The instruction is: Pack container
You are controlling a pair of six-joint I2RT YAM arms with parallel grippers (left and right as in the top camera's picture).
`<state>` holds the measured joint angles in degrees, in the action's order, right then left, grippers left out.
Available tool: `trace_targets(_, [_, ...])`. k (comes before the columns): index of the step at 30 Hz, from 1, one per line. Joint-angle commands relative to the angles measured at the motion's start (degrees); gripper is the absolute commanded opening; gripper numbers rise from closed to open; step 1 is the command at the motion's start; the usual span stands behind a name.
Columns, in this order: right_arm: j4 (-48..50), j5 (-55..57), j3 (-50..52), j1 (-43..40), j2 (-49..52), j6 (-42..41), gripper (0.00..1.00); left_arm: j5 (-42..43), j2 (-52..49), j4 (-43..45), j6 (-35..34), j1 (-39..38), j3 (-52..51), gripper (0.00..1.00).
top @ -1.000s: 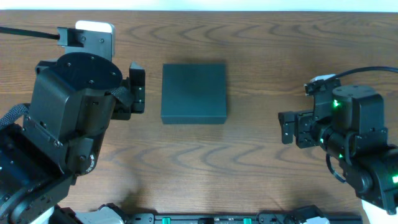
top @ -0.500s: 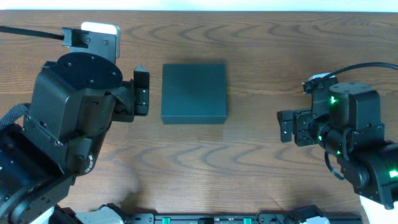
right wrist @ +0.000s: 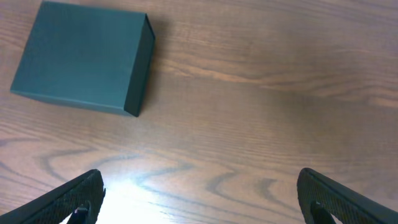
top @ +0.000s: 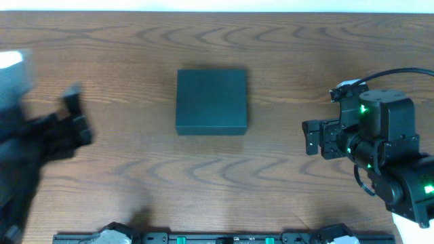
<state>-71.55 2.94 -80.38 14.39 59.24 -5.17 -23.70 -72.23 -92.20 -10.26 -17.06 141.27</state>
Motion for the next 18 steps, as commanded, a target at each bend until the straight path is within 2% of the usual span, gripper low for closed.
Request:
trace_targets(1, [-0.02, -0.2, 0.22, 0.26, 0.02, 0.52, 0.99, 6.16, 3.45, -1.29, 3.34, 9.84, -6.16, 0.95])
trace_targets(4, [-0.02, -0.2, 0.22, 0.26, 0.02, 0.52, 0.99, 9.33, 8.94, 4.39, 7.56, 16.11, -15.72, 0.95])
trace_targets(8, [-0.02, -0.2, 0.22, 0.26, 0.02, 0.52, 0.99, 9.97, 18.25, 14.38, 8.22, 20.92, -32.83, 0.95])
trace_targets(18, [-0.02, -0.2, 0.22, 0.26, 0.02, 0.52, 0.99, 12.79, 39.6, 34.56, 8.15, 23.08, -76.72, 0.95])
